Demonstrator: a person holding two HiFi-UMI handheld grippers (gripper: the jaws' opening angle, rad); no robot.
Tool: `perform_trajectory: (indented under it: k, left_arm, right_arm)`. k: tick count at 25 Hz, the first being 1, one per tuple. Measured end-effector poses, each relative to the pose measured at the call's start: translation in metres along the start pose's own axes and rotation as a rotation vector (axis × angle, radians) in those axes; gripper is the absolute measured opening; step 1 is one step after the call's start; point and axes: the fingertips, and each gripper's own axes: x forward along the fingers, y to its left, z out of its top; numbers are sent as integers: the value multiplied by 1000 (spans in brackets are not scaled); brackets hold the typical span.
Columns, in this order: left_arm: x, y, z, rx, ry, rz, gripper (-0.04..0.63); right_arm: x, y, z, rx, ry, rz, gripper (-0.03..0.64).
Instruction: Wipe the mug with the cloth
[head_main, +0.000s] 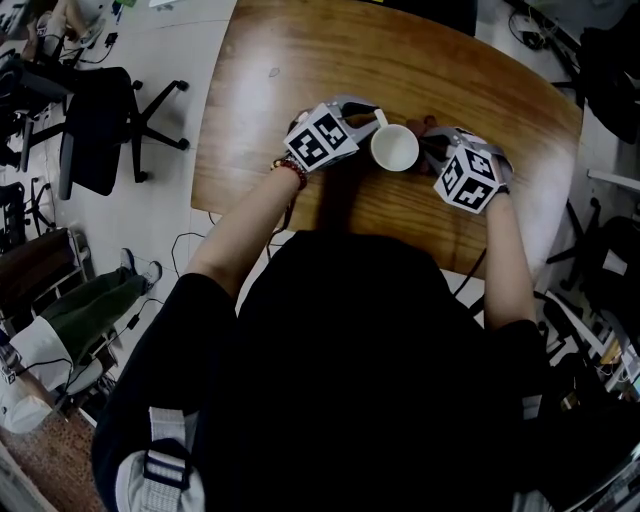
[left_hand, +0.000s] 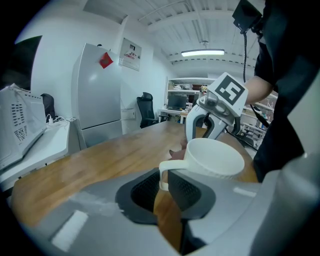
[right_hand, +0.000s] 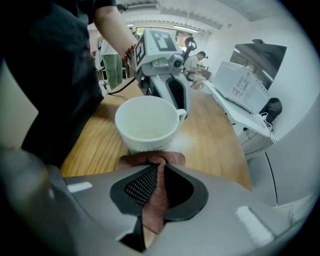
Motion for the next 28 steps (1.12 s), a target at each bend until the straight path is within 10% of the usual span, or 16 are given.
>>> perform_trajectory:
  k: [14, 28]
  left_arm:
    - [3, -4, 2, 13, 4, -13, 44]
    - [4, -4, 4, 11, 3, -26, 31]
  right_arm:
    - [-15, -24, 22, -160, -8, 6, 48]
    - [25, -20, 10, -94, 38, 81, 46]
